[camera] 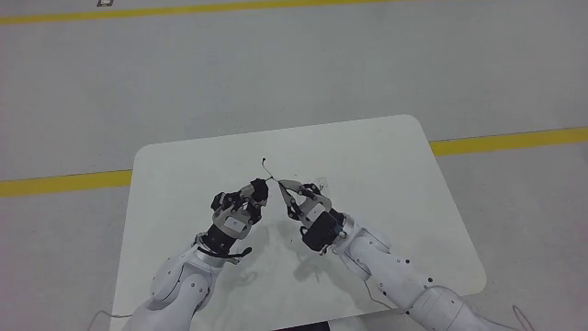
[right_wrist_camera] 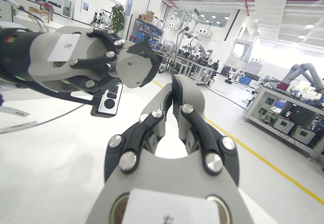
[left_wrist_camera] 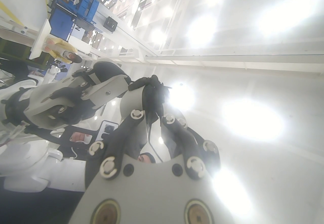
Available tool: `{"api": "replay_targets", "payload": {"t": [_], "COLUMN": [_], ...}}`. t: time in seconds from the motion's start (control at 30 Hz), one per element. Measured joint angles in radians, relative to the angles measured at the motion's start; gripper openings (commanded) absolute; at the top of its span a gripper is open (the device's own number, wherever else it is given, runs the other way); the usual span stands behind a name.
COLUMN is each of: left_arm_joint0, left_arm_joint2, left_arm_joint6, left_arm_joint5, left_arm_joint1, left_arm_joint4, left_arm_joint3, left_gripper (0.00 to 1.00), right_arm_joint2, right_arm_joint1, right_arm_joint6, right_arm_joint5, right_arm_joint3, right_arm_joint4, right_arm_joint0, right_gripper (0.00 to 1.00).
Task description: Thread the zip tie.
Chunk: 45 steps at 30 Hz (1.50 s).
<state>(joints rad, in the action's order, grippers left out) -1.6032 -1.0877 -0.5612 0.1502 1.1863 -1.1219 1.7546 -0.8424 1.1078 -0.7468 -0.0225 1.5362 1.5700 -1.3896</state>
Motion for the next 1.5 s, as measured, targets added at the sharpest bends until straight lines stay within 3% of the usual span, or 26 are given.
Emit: {"api": "replay_targets", "payload": {"t": [1.5], "left_arm_joint0": [0.000], "left_arm_joint2": [0.000], "left_arm_joint6": [0.000], "left_arm_joint5": [0.000], "left_arm_joint1": [0.000], "left_arm_joint4": [0.000], "left_arm_joint3": [0.000], "left_gripper": [0.00], "right_arm_joint2": [0.028], "right_arm_joint1": [-0.016], "right_arm_joint6": [0.097], "right_arm_joint5": [0.035], "right_arm_joint3": [-0.044], "right_arm_joint4": [0.000], "right_arm_joint0": [-0.006], "right_gripper": [0.00]}}
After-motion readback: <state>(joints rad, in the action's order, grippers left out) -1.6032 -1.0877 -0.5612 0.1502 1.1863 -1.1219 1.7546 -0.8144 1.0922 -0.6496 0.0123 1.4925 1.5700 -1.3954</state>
